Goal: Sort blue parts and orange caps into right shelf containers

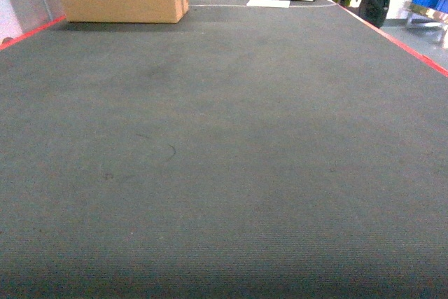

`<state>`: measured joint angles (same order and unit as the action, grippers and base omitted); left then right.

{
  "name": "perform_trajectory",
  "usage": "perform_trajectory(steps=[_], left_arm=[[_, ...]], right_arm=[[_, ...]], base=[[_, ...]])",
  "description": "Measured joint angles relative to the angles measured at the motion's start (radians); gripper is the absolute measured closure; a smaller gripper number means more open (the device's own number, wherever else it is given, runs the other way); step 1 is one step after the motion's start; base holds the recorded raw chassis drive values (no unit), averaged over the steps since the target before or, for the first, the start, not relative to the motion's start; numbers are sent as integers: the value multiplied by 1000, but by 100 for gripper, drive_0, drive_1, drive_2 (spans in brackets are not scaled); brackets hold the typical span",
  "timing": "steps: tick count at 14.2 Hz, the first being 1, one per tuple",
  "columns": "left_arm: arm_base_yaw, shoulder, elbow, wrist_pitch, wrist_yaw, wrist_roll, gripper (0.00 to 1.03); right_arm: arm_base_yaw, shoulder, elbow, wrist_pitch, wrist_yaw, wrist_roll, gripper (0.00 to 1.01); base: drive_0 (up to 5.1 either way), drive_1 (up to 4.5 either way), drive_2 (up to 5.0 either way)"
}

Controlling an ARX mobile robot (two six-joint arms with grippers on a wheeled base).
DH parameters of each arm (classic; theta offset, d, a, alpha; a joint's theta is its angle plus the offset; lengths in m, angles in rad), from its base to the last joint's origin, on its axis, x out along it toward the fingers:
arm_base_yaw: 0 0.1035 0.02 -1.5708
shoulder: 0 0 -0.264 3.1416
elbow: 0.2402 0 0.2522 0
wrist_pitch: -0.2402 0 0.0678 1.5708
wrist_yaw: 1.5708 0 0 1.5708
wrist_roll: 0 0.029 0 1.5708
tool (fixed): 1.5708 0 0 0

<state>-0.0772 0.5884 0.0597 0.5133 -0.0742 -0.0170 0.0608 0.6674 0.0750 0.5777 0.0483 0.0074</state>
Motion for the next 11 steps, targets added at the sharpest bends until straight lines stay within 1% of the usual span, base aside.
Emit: perform_trajectory(steps=[1, 2, 3, 4, 6, 7, 11], left_arm=[[70, -42, -12, -29, 68, 1, 59], [85, -75, -17, -54, 55, 0, 59], [78, -87, -45, -6, 76, 3, 59], [74, -111, -45, -48, 75, 3, 59], [76, -182, -45, -111, 74, 3, 59], [76, -236, -45, -161, 74, 3, 59], [76, -332, -45, -258, 74, 3, 59]], right_arm=[[-58, -40, -13, -27, -42, -1, 57], [-68, -80, -23, -55, -37, 0, 57], [-64, -115, -31, -80, -51, -1, 57], [-61, -128, -58, -34, -49, -1, 57], [-61, -183, -62, -109, -49, -1, 57], [-61, -252, -62, -161, -49, -1, 57], [-61, -365, -62, -272, -49, -1, 57]], base=[[0, 0, 0], [0, 0, 0], [0, 0, 0], [0, 0, 0], [0, 0, 0], [0, 0, 0], [0, 0, 0]])
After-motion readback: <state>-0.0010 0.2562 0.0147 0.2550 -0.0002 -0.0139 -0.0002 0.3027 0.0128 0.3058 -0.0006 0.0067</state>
